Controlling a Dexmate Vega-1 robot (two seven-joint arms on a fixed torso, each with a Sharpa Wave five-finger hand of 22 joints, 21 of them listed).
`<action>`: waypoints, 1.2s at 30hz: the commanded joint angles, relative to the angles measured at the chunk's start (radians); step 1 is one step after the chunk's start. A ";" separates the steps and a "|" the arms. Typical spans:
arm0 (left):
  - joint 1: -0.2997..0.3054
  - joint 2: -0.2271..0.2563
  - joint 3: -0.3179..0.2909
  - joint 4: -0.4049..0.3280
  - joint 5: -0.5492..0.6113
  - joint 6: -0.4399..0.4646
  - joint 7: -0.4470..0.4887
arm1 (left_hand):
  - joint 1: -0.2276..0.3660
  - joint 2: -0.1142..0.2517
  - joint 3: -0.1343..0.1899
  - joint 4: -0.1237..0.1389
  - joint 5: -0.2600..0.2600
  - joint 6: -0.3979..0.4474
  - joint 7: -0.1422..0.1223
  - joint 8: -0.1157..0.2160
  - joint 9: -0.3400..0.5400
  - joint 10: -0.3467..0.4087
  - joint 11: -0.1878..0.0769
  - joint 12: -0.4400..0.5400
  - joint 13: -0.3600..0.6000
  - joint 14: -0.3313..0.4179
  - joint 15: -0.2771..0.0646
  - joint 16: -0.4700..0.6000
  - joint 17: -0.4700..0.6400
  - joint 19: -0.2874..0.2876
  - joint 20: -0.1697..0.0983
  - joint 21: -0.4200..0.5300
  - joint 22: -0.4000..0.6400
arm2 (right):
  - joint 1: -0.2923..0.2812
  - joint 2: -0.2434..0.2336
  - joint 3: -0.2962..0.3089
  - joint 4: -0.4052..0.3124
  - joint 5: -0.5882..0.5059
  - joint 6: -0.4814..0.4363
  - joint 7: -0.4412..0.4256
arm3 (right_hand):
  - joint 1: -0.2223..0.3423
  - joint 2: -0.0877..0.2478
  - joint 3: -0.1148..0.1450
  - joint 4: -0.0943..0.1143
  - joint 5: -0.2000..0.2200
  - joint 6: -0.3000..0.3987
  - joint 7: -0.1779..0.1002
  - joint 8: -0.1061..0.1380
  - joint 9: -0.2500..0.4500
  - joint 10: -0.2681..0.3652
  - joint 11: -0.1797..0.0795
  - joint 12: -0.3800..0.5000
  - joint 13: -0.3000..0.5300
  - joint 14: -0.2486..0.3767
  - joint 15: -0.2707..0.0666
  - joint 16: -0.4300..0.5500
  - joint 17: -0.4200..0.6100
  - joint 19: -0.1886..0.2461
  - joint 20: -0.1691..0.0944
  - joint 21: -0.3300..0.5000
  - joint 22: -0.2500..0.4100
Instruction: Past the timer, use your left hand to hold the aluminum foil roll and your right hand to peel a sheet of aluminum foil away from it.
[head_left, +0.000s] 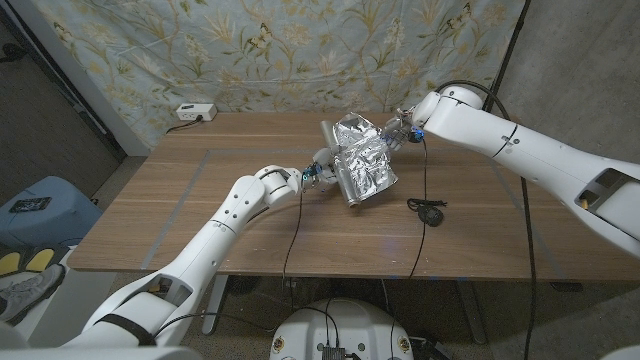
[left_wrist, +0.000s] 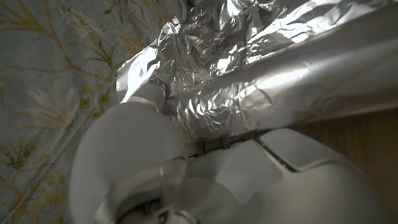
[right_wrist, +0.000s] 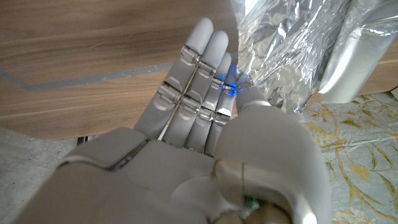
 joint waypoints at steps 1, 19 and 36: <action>-0.005 -0.011 -0.006 0.034 -0.011 0.013 -0.083 | -0.005 0.001 0.010 -0.001 -0.002 0.002 0.003 0.008 -0.009 0.029 -0.019 -0.002 -0.010 0.029 -0.014 0.010 -0.007 0.008 -0.001 0.002 0.000 | -0.012 -0.009 0.014 0.003 0.012 0.004 -0.004 | 0.009 0.001 0.009 0.003 0.000 -0.001 -0.003 0.004 0.005 0.001 -0.005 0.006 0.005 0.000 -0.004 -0.004 0.006 -0.001 -0.003 0.005 0.004; -0.023 -0.027 -0.013 0.094 -0.009 0.030 -0.166 | -0.032 0.009 0.023 -0.002 -0.009 0.018 -0.006 0.018 -0.040 0.052 -0.021 -0.029 -0.040 0.039 -0.021 0.006 -0.033 0.021 -0.008 0.001 -0.002 | -0.014 -0.013 0.027 0.014 0.017 -0.009 -0.014 | 0.011 -0.001 0.015 0.008 -0.001 -0.004 -0.004 0.004 0.014 -0.004 -0.005 0.013 0.017 0.002 -0.004 -0.011 0.017 -0.006 -0.004 0.012 0.005; -0.060 -0.045 -0.017 0.178 0.003 0.061 -0.255 | -0.049 0.014 0.027 0.001 -0.015 0.014 -0.014 0.018 -0.055 0.039 -0.015 -0.051 -0.054 0.021 -0.011 -0.003 -0.042 0.016 -0.007 -0.004 -0.002 | -0.015 -0.041 0.059 -0.009 0.033 -0.035 -0.028 | 0.014 -0.004 0.019 0.009 -0.001 0.002 -0.007 0.004 0.018 -0.004 -0.007 0.020 0.028 0.006 -0.006 -0.014 0.029 -0.011 -0.006 0.018 0.007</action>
